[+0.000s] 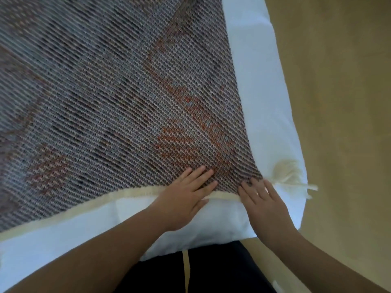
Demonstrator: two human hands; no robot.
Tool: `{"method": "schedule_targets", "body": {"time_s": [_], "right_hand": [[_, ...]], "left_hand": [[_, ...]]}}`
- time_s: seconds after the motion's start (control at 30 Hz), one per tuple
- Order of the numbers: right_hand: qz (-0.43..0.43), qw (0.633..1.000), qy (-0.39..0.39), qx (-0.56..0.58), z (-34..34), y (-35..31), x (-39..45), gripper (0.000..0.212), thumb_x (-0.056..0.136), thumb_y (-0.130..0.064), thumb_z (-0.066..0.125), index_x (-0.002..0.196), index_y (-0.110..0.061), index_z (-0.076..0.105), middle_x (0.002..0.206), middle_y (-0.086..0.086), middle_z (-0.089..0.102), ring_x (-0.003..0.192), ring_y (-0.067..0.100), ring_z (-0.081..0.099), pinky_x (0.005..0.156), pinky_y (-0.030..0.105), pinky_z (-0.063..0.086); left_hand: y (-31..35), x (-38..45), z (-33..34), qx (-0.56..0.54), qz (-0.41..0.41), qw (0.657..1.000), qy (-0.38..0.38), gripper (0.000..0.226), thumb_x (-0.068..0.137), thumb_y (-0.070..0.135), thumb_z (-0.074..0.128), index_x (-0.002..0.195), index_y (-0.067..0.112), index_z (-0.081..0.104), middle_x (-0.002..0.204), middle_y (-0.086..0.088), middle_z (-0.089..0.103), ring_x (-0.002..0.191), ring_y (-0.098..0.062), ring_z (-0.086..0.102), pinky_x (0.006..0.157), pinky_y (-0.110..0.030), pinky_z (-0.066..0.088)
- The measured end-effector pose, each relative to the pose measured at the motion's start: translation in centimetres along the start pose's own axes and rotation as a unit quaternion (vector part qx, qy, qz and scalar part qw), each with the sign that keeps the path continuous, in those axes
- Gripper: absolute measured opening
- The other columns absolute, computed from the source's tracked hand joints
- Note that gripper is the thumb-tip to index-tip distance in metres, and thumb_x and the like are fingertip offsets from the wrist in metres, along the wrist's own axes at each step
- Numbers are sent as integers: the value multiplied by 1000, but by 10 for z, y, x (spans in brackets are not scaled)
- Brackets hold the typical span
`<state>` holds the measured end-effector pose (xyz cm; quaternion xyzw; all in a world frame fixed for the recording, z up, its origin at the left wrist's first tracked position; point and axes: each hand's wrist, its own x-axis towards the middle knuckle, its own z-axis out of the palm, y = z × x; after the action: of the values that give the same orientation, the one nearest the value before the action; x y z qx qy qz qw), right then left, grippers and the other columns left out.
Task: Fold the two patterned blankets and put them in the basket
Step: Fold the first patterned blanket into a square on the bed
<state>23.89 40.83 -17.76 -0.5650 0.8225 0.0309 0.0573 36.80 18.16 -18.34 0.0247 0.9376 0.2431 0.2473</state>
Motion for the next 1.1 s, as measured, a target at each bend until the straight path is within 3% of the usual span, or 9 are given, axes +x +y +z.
{"method": "schedule_targets", "body": {"time_s": [0.13, 0.27, 0.43, 0.57, 0.73, 0.8, 0.87, 1.0, 1.1], "right_hand": [[2, 998, -64, -5, -14, -1, -37, 60, 71, -2, 23, 102, 6, 74, 104, 22, 72, 98, 42, 69, 109, 48, 22], [31, 996, -81, -3, -12, -1, -48, 59, 71, -5, 25, 104, 6, 73, 105, 22, 72, 96, 41, 70, 110, 47, 15], [44, 997, -67, 16, -10, -12, -11, 50, 86, -25, 43, 123, 0, 66, 122, 21, 66, 108, 44, 64, 99, 53, 37], [37, 996, -80, 17, -4, -19, 3, 52, 85, -26, 42, 125, -4, 66, 128, 22, 63, 113, 46, 61, 94, 58, 42], [23, 999, -21, 11, -6, -25, 28, 42, 80, -10, 51, 116, -3, 71, 123, 19, 67, 110, 45, 62, 91, 57, 47], [26, 999, 6, 32, -14, -32, 47, 41, 83, -12, 47, 115, -3, 72, 115, 16, 71, 106, 42, 65, 88, 55, 49], [40, 996, 36, 65, -30, -37, 72, 42, 84, -15, 45, 112, -3, 72, 106, 15, 73, 97, 39, 68, 81, 52, 53], [96, 989, 65, 90, -72, -38, 142, 34, 79, -17, 60, 108, -9, 75, 99, 11, 74, 86, 36, 66, 69, 41, 53], [131, 987, 49, 81, -107, -36, 203, 28, 78, -9, 75, 106, -13, 76, 97, 14, 73, 85, 38, 66, 69, 43, 52]], "left_hand": [[32, -10, 36, 62, 34, 997, 37, 51, 105, 43, 24, 147, 24, 47, 157, -3, 39, 148, -21, 26, 122, -44, 21], [40, -18, 41, 64, 30, 995, 64, 55, 102, 45, 32, 150, 20, 40, 159, -4, 36, 149, -21, 26, 116, -43, 19], [-42, -88, 14, 74, -149, 978, 126, 76, 97, 59, 36, 155, 10, 28, 163, -8, 26, 152, -24, 20, 118, -50, 20], [-121, -194, 15, 108, -272, 953, 82, 87, 92, 69, 30, 156, 10, 28, 163, -8, 25, 155, -20, 6, 123, -49, 10], [-168, -273, 27, 96, -356, 921, 128, 67, 89, 39, 36, 150, 10, 39, 151, -20, 43, 153, -28, 13, 123, -38, 4], [-171, -275, 18, 49, -383, 903, 187, 59, 83, 23, 40, 134, 4, 59, 131, -26, 61, 127, -45, 52, 110, -55, 37], [-172, -268, -6, 18, -392, 885, 250, 49, 79, 15, 46, 122, 5, 69, 106, -24, 72, 91, -47, 69, 74, -55, 56], [-198, -254, -85, 19, -365, 871, 329, 28, 85, 21, 63, 110, 15, 76, 91, -17, 76, 75, -42, 72, 64, -48, 55], [-229, -235, -153, 38, -316, 885, 341, 35, 83, 45, 54, 96, 25, 79, 75, -10, 74, 63, -35, 69, 59, -35, 46]]}}
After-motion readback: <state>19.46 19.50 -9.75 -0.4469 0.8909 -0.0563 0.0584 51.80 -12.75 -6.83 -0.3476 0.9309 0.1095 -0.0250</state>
